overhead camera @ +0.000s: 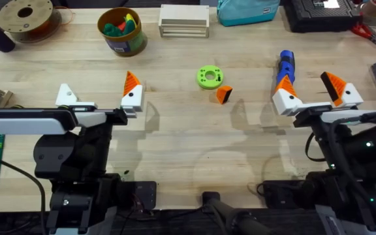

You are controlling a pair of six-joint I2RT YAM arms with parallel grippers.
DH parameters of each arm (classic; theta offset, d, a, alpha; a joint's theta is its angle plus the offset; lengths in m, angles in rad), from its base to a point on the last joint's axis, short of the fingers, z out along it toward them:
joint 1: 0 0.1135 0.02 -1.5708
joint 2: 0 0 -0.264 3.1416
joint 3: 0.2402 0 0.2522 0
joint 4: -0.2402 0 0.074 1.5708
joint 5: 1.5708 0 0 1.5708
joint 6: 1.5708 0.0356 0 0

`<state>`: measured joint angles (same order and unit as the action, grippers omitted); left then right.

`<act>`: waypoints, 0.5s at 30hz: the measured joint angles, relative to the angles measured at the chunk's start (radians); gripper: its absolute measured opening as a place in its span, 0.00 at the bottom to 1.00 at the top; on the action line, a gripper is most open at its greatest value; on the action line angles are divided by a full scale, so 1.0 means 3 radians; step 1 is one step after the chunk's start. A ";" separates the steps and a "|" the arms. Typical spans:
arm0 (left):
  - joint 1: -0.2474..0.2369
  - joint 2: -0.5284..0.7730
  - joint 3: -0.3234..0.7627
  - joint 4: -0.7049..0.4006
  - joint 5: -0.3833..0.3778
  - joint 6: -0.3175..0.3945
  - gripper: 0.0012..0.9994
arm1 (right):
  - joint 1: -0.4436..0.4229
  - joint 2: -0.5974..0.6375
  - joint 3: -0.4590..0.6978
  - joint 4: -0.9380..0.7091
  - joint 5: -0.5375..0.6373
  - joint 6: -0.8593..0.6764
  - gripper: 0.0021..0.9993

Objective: Pick up the gripper from the table and insert it into the empty holder that is missing its gripper. Then pick up a screw, insert it into the mounting hole, and use the screwdriver to tighten it. Finally, clean up the table by picking up the vegetable and placing it into the bucket.

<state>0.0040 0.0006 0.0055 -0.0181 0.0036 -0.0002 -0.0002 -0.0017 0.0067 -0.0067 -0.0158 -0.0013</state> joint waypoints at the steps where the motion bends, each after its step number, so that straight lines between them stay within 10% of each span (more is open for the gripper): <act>1: 0.0000 0.0001 0.0000 0.0000 0.0000 0.0001 0.99 | 0.0000 0.0000 0.0000 -0.0008 0.0000 -0.0001 0.99; 12: 0.0000 0.0000 0.0004 -0.0019 -0.0072 0.0017 0.99 | 0.0000 0.0000 0.0003 -0.0015 0.0013 -0.0011 0.99; 15: 0.0000 0.0034 0.0252 -0.0585 -0.0092 0.0028 0.99 | 0.0000 0.0000 0.0087 -0.0180 0.0028 0.0002 0.99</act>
<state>0.0040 0.0109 0.0811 -0.1937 -0.0238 0.0082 -0.0002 -0.0017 0.0328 -0.0608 -0.0074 -0.0008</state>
